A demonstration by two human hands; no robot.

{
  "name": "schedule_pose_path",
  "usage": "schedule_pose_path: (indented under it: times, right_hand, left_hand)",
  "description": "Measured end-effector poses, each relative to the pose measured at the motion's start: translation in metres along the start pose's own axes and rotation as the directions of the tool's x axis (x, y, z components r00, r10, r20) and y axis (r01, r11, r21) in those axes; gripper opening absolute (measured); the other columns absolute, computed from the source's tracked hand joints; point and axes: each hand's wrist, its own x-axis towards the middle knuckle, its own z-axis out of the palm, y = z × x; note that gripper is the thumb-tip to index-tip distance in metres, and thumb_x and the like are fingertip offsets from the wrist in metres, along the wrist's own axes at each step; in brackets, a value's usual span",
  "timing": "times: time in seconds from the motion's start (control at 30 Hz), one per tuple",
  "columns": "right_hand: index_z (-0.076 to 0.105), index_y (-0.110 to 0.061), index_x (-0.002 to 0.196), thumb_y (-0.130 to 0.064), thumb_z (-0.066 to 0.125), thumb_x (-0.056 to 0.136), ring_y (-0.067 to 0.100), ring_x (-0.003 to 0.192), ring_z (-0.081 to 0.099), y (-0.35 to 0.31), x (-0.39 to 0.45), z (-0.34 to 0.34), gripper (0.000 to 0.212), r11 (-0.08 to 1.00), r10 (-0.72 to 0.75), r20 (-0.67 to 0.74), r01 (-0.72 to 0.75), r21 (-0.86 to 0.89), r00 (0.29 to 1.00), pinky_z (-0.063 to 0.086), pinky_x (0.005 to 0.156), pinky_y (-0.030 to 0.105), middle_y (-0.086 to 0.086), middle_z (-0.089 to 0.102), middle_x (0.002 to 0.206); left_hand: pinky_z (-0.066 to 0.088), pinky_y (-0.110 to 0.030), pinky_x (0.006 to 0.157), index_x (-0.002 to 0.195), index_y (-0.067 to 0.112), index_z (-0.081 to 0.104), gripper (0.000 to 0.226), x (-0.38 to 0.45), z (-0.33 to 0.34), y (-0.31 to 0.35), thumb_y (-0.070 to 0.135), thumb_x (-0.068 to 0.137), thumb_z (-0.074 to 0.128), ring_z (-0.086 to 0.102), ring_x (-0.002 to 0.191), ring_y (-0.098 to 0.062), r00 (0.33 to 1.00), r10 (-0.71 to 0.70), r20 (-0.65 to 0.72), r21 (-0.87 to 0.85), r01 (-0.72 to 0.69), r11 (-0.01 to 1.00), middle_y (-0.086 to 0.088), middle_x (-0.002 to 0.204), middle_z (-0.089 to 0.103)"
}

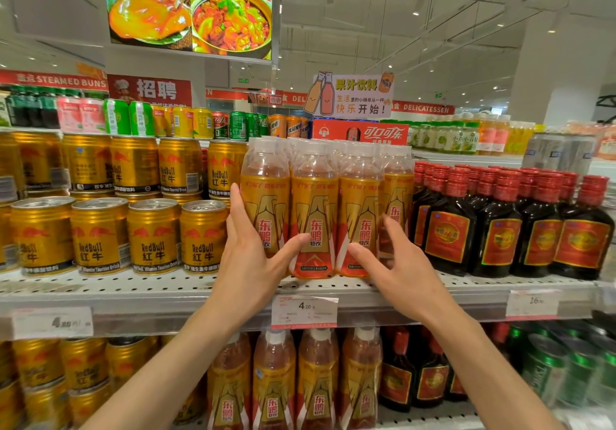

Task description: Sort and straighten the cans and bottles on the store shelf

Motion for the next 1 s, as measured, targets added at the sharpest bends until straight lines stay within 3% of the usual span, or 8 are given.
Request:
schedule_pose_path:
  times: [0.07, 0.17, 0.33, 0.43, 0.67, 0.77, 0.87, 1.0]
  right_hand:
    - [0.012, -0.027, 0.161, -0.077, 0.047, 0.081, 0.014, 0.147, 0.036, 0.000, -0.001, -0.001, 0.102, 1.000, 0.000, -0.005, 0.000, 0.014, 1.000, 0.036, 0.118, 0.042, -0.007, 0.033, 0.163]
    - [0.011, -0.027, 0.161, -0.077, 0.046, 0.079, 0.011, 0.148, 0.032, -0.001, -0.003, 0.000, 0.103, 0.999, -0.001, -0.001, 0.001, 0.043, 1.000, 0.031, 0.120, 0.038, -0.008, 0.030, 0.164]
    - [0.005, -0.027, 0.161, -0.075, 0.048, 0.082, 0.012, 0.149, 0.030, -0.002, -0.002, 0.006, 0.102, 1.000, 0.003, -0.024, -0.003, 0.010, 1.000, 0.031, 0.118, 0.037, -0.009, 0.028, 0.164]
    - [0.003, -0.029, 0.161, -0.076, 0.047, 0.084, 0.013, 0.150, 0.030, -0.001, -0.001, 0.007, 0.101, 1.000, 0.006, -0.034, -0.007, -0.013, 0.999, 0.032, 0.120, 0.041, -0.008, 0.029, 0.164]
    - [0.001, -0.030, 0.161, -0.078, 0.042, 0.085, 0.017, 0.148, 0.035, -0.002, -0.004, 0.012, 0.099, 0.994, 0.012, -0.087, -0.021, -0.104, 0.996, 0.040, 0.115, 0.046, -0.006, 0.031, 0.164]
    - [-0.002, -0.036, 0.160, -0.082, 0.043, 0.082, 0.016, 0.148, 0.034, -0.004, -0.008, 0.014, 0.102, 0.997, -0.009, -0.125, -0.001, -0.075, 0.992, 0.040, 0.115, 0.048, -0.008, 0.027, 0.165]
    - [-0.007, -0.046, 0.157, -0.075, 0.053, 0.085, 0.015, 0.152, 0.026, -0.008, -0.013, 0.016, 0.098, 0.998, -0.064, -0.206, 0.062, -0.017, 0.976, 0.036, 0.117, 0.051, -0.008, 0.020, 0.168]
    - [0.006, -0.036, 0.160, -0.060, 0.055, 0.092, 0.013, 0.151, 0.025, -0.018, -0.021, 0.022, 0.087, 0.984, -0.166, -0.298, 0.137, -0.116, 0.940, 0.037, 0.117, 0.048, -0.008, 0.020, 0.166]
  left_hand:
    - [0.022, -0.032, 0.114, 0.149, 0.039, -0.031, 0.117, -0.001, -0.002, -0.001, 0.064, 0.082, 0.062, 0.018, 0.149, -0.010, 1.000, -0.005, 0.022, -0.009, 0.005, 1.000, 0.009, 0.167, -0.003]
    - [0.020, -0.024, 0.112, 0.149, 0.042, -0.031, 0.100, -0.001, -0.012, -0.006, 0.057, 0.093, 0.051, 0.016, 0.145, 0.002, 0.997, 0.007, 0.081, -0.066, -0.002, 0.998, 0.012, 0.167, 0.006]
    - [0.033, -0.034, 0.115, 0.152, 0.043, -0.022, 0.093, 0.000, -0.011, -0.010, 0.054, 0.095, 0.051, 0.031, 0.146, -0.009, 0.998, 0.039, 0.049, -0.031, -0.038, 0.999, 0.008, 0.164, 0.024]
    - [0.031, -0.033, 0.113, 0.153, 0.043, -0.020, 0.093, 0.000, -0.006, -0.010, 0.053, 0.095, 0.052, 0.032, 0.145, -0.011, 0.999, 0.036, 0.017, -0.033, -0.035, 0.999, 0.006, 0.164, 0.024]
    - [0.020, -0.021, 0.109, 0.156, 0.032, -0.019, 0.093, -0.005, -0.005, -0.005, 0.048, 0.098, 0.051, 0.017, 0.134, 0.008, 0.999, 0.052, -0.014, 0.001, -0.052, 0.999, 0.006, 0.166, 0.013]
    - [0.021, -0.028, 0.118, 0.158, 0.028, -0.012, 0.091, -0.008, -0.007, -0.007, 0.043, 0.098, 0.054, 0.011, 0.150, -0.003, 0.990, 0.125, -0.067, 0.037, -0.123, 0.992, 0.005, 0.167, 0.007]
    - [0.022, -0.027, 0.118, 0.160, 0.028, 0.002, 0.086, -0.010, -0.009, -0.013, 0.033, 0.096, 0.060, 0.002, 0.151, 0.000, 0.957, 0.277, -0.088, 0.129, -0.265, 0.956, 0.007, 0.168, 0.001]
    - [0.025, -0.031, 0.113, 0.159, 0.033, 0.013, 0.081, -0.014, -0.021, -0.018, 0.036, 0.094, 0.061, 0.010, 0.154, -0.012, 0.925, 0.380, -0.023, 0.188, -0.370, 0.910, 0.006, 0.168, -0.001]
